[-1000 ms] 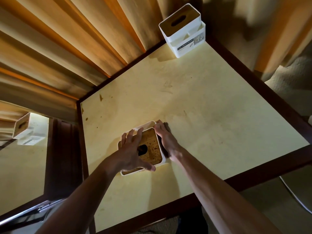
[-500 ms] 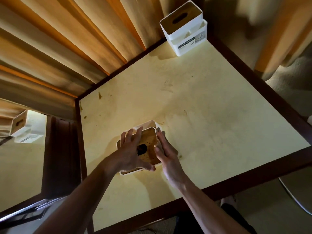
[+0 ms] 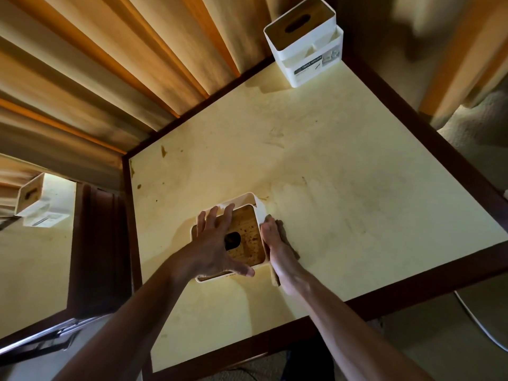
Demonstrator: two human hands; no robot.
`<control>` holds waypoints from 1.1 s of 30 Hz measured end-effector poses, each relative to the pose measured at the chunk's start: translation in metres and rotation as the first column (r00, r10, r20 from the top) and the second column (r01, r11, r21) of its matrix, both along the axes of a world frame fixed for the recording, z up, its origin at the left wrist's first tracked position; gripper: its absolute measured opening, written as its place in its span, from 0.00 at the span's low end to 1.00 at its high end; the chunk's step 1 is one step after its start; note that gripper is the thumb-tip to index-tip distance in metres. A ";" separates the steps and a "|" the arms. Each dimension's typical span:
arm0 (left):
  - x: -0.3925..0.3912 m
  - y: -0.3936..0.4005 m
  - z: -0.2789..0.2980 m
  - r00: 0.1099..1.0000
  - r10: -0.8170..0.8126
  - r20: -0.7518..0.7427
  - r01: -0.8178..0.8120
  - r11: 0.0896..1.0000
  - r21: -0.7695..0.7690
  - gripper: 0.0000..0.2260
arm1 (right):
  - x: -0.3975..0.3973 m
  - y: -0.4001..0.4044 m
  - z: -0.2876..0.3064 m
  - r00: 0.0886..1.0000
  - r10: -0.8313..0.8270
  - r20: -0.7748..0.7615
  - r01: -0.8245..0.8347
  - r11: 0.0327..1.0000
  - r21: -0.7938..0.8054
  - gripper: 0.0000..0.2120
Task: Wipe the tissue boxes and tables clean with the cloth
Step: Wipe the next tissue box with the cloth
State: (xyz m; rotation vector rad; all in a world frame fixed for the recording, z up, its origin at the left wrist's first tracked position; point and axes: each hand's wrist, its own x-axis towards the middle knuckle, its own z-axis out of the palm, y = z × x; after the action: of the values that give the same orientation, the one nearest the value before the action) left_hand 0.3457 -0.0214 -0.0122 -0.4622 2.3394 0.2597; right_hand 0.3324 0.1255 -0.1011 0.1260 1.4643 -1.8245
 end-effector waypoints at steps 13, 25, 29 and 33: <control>0.000 0.001 0.003 1.000 0.015 0.026 -0.015 1.000 0.022 0.67 | -0.057 -0.017 0.015 0.988 0.068 -0.142 -0.057 0.995 0.080 0.24; 0.001 -0.003 -0.002 1.000 -0.004 0.002 0.004 1.000 0.005 0.68 | 0.015 0.010 0.008 0.990 -0.142 0.012 0.138 0.938 -0.316 0.22; 0.001 -0.002 -0.001 1.000 -0.007 -0.001 0.007 1.000 0.004 0.67 | 0.034 0.015 -0.001 0.995 -0.096 -0.006 0.092 0.965 -0.244 0.23; 0.002 -0.004 -0.003 1.000 -0.006 -0.002 0.006 1.000 0.007 0.67 | 0.029 0.011 -0.006 0.992 -0.110 0.064 0.117 0.986 -0.116 0.21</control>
State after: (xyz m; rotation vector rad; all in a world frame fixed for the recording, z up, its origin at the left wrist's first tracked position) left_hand 0.3479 -0.0253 -0.0150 -0.4515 2.3411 0.2650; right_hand 0.3617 0.1366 -0.1076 0.2039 1.3281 -1.9791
